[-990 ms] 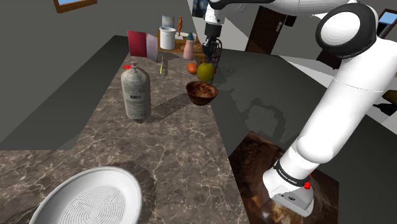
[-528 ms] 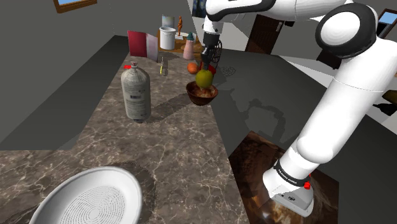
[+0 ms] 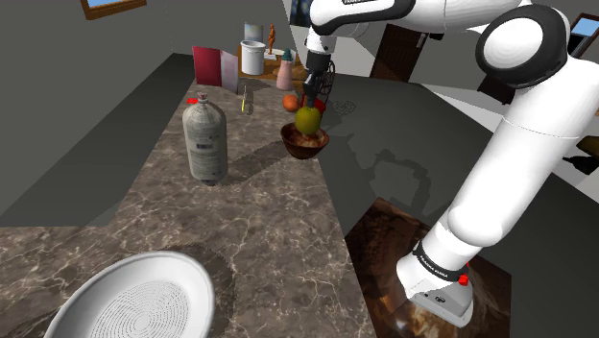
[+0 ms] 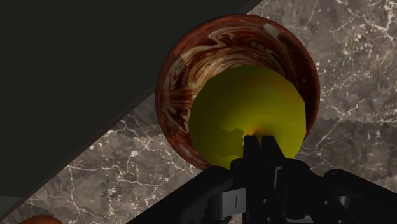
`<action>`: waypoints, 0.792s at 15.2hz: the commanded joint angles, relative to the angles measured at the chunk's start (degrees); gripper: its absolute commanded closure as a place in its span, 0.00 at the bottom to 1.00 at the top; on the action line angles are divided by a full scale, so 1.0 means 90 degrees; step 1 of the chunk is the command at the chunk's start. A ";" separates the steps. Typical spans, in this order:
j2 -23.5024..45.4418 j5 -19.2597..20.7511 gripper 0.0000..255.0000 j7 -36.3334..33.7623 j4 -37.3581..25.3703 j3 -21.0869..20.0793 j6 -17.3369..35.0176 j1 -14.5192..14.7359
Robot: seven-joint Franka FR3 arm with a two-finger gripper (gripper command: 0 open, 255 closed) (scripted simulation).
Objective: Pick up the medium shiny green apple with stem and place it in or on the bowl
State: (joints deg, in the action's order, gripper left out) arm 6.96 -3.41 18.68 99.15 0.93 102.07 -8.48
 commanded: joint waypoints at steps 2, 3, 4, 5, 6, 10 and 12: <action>-0.0001 0.0000 0.00 0.0000 0.0000 0.0000 0.0001 0.0000; -0.0001 0.0000 0.00 0.0000 0.0000 0.0000 0.0001 0.0000; -0.0001 0.0000 0.00 0.0000 0.0000 0.0000 0.0001 0.0000; -0.0001 0.0000 0.00 0.0000 0.0000 0.0000 0.0001 0.0000; -0.0001 0.0000 0.00 0.0000 0.0000 0.0000 0.0001 0.0000; 0.0068 0.0007 0.00 -0.0010 -0.0898 0.0017 -0.0829 -0.0023; 0.0067 0.0007 0.00 -0.0010 -0.0897 0.0017 -0.0829 -0.0023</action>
State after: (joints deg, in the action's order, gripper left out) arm 7.53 -3.35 18.65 91.51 1.10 95.05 -8.71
